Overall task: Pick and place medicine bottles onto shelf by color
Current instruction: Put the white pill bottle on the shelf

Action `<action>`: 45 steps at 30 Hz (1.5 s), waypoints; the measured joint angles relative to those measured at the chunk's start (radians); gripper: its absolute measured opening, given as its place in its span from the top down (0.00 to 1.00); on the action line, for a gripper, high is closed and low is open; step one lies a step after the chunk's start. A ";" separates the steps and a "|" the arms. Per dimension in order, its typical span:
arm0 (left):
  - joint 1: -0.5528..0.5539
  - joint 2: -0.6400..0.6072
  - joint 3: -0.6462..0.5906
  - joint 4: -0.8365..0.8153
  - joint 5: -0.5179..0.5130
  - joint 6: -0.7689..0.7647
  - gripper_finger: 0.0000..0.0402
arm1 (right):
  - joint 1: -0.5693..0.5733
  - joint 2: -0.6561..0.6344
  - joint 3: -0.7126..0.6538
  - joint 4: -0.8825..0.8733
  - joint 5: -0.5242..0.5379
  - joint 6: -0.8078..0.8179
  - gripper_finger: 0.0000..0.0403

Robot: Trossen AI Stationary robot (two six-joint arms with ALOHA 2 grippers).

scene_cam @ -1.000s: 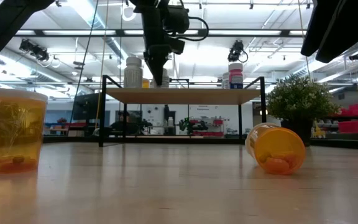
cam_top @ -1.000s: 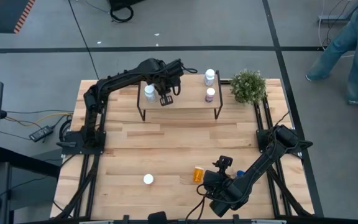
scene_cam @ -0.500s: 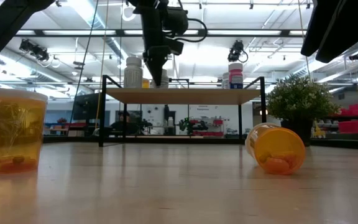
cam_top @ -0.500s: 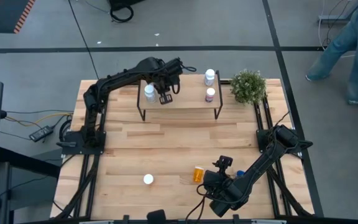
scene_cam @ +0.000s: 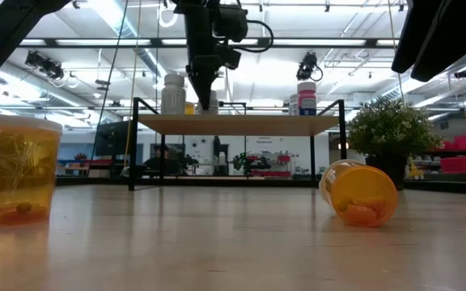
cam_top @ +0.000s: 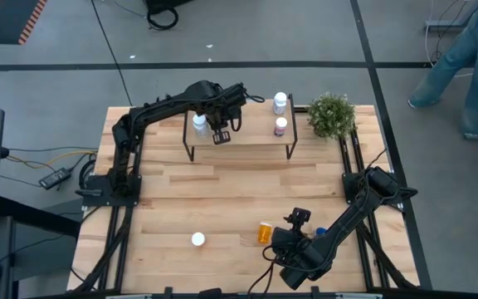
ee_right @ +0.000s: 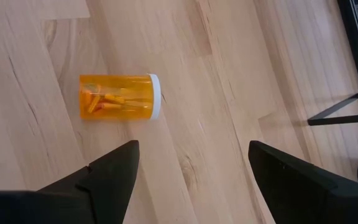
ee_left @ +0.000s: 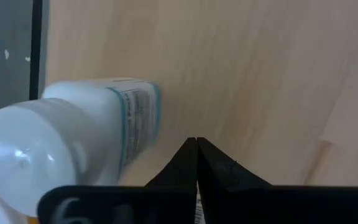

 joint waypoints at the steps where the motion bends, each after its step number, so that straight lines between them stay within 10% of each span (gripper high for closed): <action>1: -0.003 0.000 0.000 -0.001 0.000 0.000 0.99 | 0.000 0.000 0.000 0.000 0.000 0.000 0.23; 45: 0.045 0.000 0.002 0.023 -0.090 -0.026 0.96 | 0.000 0.000 0.000 0.018 0.000 -0.001 0.23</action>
